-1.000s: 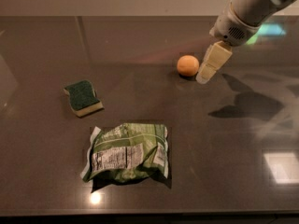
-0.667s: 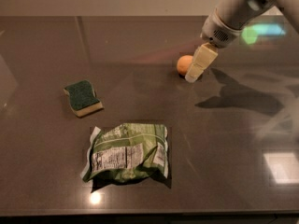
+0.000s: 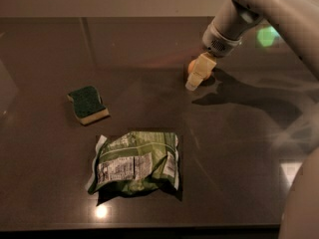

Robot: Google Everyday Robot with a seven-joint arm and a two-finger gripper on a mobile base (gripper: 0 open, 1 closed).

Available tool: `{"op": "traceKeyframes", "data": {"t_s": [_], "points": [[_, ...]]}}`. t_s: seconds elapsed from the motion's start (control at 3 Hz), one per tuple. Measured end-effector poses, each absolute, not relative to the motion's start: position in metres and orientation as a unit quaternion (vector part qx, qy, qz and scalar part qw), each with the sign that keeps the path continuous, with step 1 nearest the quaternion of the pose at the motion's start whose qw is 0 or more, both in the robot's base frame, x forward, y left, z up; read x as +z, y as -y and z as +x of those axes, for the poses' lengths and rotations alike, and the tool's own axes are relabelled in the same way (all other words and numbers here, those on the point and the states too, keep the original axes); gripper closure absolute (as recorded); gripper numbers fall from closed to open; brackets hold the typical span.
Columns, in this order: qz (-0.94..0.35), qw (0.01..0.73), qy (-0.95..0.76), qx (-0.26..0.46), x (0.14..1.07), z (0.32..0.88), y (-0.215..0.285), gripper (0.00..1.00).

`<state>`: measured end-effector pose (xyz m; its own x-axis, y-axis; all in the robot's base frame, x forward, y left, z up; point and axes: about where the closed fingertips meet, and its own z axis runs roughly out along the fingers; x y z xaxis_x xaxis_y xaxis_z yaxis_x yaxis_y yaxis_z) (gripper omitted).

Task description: Move orange near green jalapeno chip bag

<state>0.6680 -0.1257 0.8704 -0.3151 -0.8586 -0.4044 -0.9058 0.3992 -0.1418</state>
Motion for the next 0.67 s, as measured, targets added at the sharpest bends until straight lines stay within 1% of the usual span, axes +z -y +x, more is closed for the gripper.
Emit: {"op": "traceKeyframes", "data": {"t_s": [0.33,0.67], "points": [[-0.544,0.205,-0.812,0.056,0.8583,0.6740,0.1238,0.16],[-0.541,0.204,-0.814,0.056,0.8538,0.6763,0.1256,0.38]]}}
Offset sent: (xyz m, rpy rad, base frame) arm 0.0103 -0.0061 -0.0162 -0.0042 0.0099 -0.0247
